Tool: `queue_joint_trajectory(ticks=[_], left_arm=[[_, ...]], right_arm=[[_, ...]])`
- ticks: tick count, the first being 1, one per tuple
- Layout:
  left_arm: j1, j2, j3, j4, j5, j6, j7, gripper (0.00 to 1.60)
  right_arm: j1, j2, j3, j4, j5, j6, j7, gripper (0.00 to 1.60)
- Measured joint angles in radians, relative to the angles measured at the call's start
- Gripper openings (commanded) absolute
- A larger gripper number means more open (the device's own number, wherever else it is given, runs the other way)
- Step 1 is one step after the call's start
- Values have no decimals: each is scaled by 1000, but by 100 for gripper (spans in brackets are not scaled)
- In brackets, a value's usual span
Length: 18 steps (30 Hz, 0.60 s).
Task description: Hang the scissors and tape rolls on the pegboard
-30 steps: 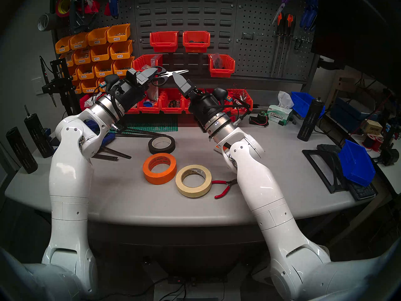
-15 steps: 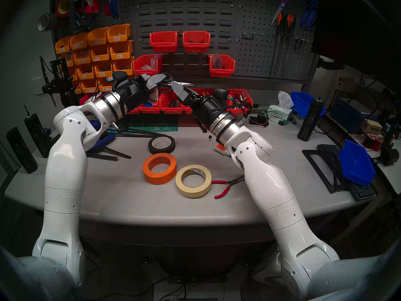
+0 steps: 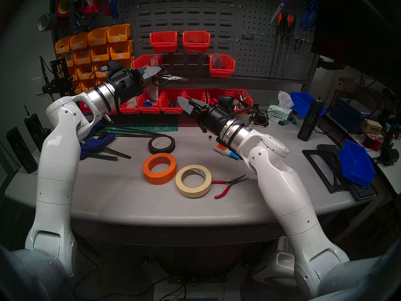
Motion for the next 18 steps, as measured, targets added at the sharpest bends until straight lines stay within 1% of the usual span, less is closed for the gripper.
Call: queue_joint_trajectory(ticks=[6,14,18], left_arm=[[-15,31,29,8,56,-4,-42,0],[-27,76,71,13,138,-10,-87,0],[-31,98,80,22,175,-17,-106,0]], right_arm=[[-3,47,-15,-63,-58,35,-6,160],[9,90,-20,-138,-107,80,1,160],[18,107,-18,-160,-125,106,2,160]])
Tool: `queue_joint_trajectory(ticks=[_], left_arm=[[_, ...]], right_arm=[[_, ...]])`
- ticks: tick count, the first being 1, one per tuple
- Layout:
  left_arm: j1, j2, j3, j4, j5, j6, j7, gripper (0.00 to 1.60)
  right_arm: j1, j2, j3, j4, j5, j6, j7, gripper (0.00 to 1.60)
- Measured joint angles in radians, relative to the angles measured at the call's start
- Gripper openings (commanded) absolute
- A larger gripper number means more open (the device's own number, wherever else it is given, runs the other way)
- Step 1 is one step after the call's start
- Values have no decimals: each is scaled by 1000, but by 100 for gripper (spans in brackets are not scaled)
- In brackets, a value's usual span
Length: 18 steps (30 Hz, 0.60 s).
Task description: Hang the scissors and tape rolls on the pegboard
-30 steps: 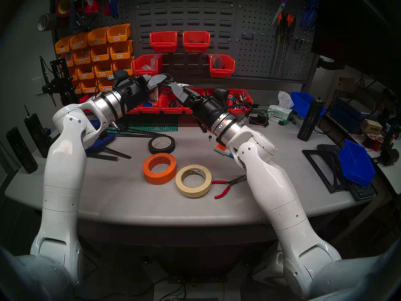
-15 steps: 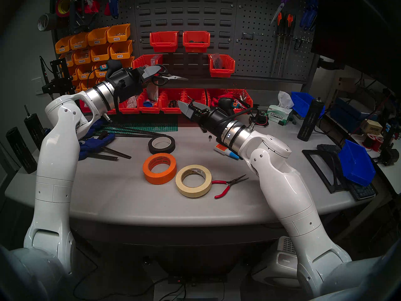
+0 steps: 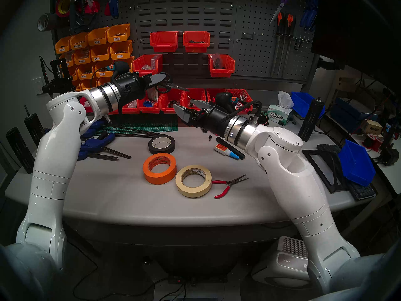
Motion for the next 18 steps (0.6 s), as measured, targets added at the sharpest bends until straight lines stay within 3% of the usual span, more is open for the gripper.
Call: queue_joint_trajectory(ticks=[9,18], left_arm=[[-10,53,1,14,66,-13,-56,0],[-13,116,35,-1,132,-15,-149,0]], right_arm=[[26,37,-9,-25,-56,55,0,160],[86,62,-85,-23,-135,110,12,160]])
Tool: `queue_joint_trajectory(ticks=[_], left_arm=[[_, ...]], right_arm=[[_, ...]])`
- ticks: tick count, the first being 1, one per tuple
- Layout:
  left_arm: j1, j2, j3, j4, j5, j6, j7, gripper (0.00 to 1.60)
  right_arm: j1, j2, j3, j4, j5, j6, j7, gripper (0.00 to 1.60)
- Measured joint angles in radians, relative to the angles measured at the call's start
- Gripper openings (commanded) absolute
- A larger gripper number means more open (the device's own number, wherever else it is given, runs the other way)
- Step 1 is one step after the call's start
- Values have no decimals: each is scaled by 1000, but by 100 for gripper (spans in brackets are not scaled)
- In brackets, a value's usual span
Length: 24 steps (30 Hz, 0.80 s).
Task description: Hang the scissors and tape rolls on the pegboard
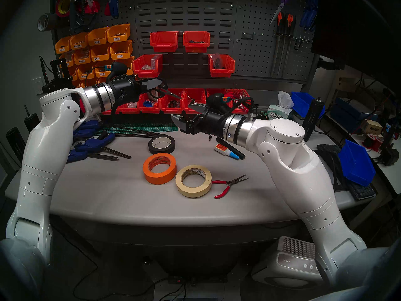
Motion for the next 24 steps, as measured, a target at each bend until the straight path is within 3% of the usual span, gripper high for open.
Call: queue_joint_trajectory(ticks=[24], left_arm=[[-3,90,26,-11,93,-24,-163,0]], right_arm=[[114,0,-51,44,-98,33,48,160]])
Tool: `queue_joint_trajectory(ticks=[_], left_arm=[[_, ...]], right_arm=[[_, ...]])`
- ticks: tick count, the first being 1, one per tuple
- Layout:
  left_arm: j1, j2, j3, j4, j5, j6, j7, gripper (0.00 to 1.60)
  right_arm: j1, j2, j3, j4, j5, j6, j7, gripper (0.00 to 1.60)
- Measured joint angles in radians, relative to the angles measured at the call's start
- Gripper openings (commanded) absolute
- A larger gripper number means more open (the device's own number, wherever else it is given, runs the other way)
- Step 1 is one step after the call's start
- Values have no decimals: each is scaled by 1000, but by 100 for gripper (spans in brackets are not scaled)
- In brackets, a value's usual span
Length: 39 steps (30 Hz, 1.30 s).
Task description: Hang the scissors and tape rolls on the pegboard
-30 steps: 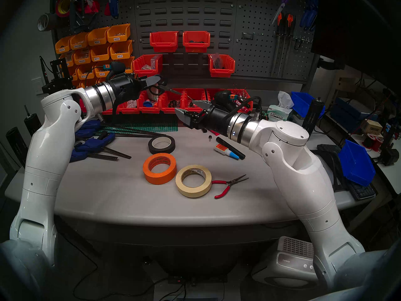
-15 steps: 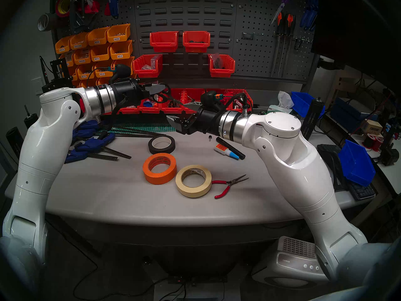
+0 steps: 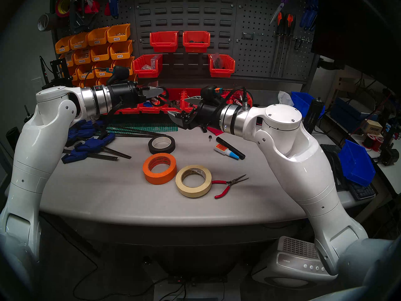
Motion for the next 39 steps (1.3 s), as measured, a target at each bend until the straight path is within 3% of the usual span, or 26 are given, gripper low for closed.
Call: queue_joint_trajectory(ticks=[15,19,27,29,30,32,39], left_arm=[[-3,34,9,-42,3,-5,-77,0],[0,45,10,-46,10,-13,-93,0],[-2,60,22,-38,53,-36,-114,0],[-4,62,26,-33,64,-43,-121,0],[-4,62,26,-33,67,-45,-123,0],[-5,63,27,-32,74,-49,-127,0],[-8,63,27,-30,87,-59,-138,0]], right_arm=[[74,-13,-53,82,-62,13,18,160],[87,-18,-53,87,-68,16,18,139],[107,-25,-54,90,-75,28,25,116],[110,-27,-55,90,-77,35,30,105],[111,-27,-55,90,-77,37,32,90],[112,-27,-57,89,-78,42,37,74],[114,-28,-58,86,-79,57,56,58]])
